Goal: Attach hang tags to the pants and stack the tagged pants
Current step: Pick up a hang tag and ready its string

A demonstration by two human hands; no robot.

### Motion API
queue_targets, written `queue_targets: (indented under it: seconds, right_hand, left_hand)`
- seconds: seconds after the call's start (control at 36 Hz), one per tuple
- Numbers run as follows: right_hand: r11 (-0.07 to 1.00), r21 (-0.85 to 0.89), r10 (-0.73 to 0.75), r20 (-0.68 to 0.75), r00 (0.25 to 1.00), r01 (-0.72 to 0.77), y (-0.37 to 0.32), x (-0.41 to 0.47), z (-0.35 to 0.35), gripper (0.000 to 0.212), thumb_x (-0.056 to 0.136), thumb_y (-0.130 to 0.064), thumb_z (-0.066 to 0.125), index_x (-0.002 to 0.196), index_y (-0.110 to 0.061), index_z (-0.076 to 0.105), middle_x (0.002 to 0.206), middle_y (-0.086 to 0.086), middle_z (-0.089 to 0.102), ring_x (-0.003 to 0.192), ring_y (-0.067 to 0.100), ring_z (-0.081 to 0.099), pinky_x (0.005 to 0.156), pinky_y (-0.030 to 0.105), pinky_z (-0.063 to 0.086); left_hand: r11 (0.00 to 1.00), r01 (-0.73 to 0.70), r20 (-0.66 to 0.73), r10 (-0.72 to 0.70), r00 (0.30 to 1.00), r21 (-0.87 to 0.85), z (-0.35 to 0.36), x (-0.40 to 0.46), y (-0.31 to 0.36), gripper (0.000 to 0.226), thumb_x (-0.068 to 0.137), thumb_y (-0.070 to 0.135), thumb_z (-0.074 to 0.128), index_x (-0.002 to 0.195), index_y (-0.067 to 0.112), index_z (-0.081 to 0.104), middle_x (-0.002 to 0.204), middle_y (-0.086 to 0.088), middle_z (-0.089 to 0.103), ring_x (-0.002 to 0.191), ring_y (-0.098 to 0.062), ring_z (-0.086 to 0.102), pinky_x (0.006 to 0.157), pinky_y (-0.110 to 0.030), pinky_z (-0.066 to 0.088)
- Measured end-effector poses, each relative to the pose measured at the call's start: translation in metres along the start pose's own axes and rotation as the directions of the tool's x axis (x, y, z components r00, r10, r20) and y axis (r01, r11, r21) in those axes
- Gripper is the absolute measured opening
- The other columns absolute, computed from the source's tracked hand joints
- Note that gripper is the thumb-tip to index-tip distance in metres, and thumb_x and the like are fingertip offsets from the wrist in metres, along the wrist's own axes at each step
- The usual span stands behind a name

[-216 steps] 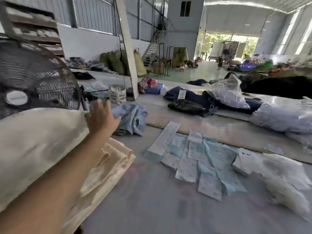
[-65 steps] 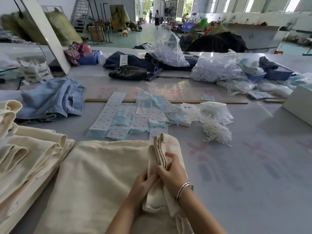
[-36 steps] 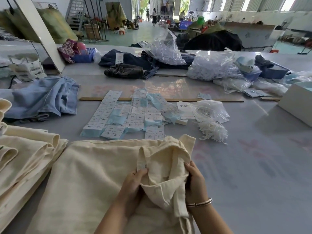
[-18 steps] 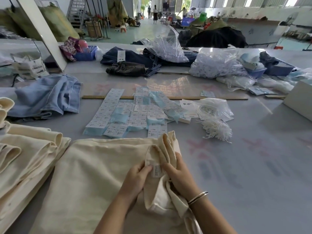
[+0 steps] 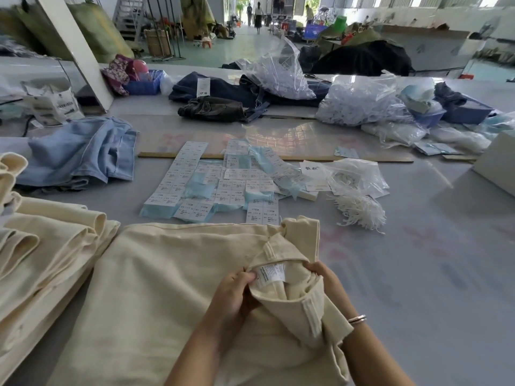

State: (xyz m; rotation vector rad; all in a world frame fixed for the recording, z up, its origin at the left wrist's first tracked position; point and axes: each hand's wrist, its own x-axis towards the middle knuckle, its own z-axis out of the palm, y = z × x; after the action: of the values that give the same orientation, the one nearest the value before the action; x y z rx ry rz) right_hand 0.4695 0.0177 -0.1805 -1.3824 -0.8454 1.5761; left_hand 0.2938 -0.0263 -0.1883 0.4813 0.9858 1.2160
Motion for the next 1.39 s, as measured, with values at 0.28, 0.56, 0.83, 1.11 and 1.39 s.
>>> queue_targets:
  seconds: [0.28, 0.56, 0.83, 1.11, 1.39]
  right_hand:
    - [0.949, 0.278, 0.120, 0.110, 0.987, -0.147, -0.022, -0.010, -0.021, 0.043, 0.085, -0.008, 0.053, 0.044, -0.003, 0.066, 0.045, 0.010, 0.059, 0.037, 0.017, 0.059, 0.035, 0.017, 0.043]
    - [0.653, -0.728, 0.147, -0.147, 0.978, -0.208, -0.067, 0.028, -0.117, 0.030, 0.093, 0.001, 0.040, 0.104, -0.005, 0.066, 0.063, 0.004, 0.059, 0.049, 0.016, 0.049, 0.049, 0.020, 0.039]
    - [0.015, -0.962, -0.536, 0.224, 0.814, 0.274, -0.109, 0.132, -0.047, 0.031, 0.090, -0.008, 0.053, 0.117, -0.010, 0.067, 0.118, 0.013, 0.065, 0.104, 0.032, 0.061, 0.089, 0.036, 0.047]
    - [-0.272, -0.957, -0.394, 0.207, 0.896, 0.102, -0.115, 0.210, -0.015, 0.037, 0.090, -0.002, 0.037, 0.125, -0.004, 0.049, 0.128, 0.015, 0.054, 0.119, 0.032, 0.052, 0.095, 0.040, 0.044]
    - [-0.332, -0.927, -0.463, 0.323, 0.826, 0.177, -0.108, 0.205, -0.027, 0.026, 0.101, -0.017, 0.038, 0.105, -0.013, 0.064, 0.108, 0.006, 0.067, 0.099, 0.026, 0.065, 0.079, 0.033, 0.051]
  left_hand:
    - [0.925, -0.213, 0.170, 0.166, 0.971, 0.313, 0.007, 0.003, 0.010, 0.035, 0.100, 0.027, 0.040, 0.107, 0.011, 0.071, 0.108, -0.006, 0.072, 0.105, -0.016, 0.066, 0.085, -0.025, 0.052]
    - [-0.149, -0.353, 0.383, 0.345, 0.857, 0.924, 0.006, 0.055, -0.015, 0.040, 0.094, 0.042, 0.046, 0.134, 0.038, 0.051, 0.154, 0.014, 0.030, 0.143, -0.003, 0.021, 0.117, -0.027, 0.011]
    - [-0.221, -0.381, 0.440, 0.407, 0.800, 0.898, 0.005, 0.055, -0.020, 0.036, 0.072, 0.041, 0.064, 0.107, 0.040, 0.069, 0.129, 0.012, 0.062, 0.121, -0.005, 0.056, 0.104, -0.031, 0.039]
    - [-0.135, -0.402, 0.420, 0.417, 0.806, 0.905, 0.001, 0.062, -0.028, 0.044, 0.050, 0.031, 0.078, 0.093, 0.040, 0.071, 0.117, 0.015, 0.067, 0.108, -0.004, 0.064, 0.095, -0.025, 0.033]
    - [-0.181, -0.414, 0.447, 0.478, 0.756, 0.892, 0.003, 0.063, -0.028, 0.049, 0.044, 0.035, 0.081, 0.092, 0.041, 0.073, 0.114, 0.014, 0.069, 0.107, -0.005, 0.065, 0.096, -0.025, 0.032]
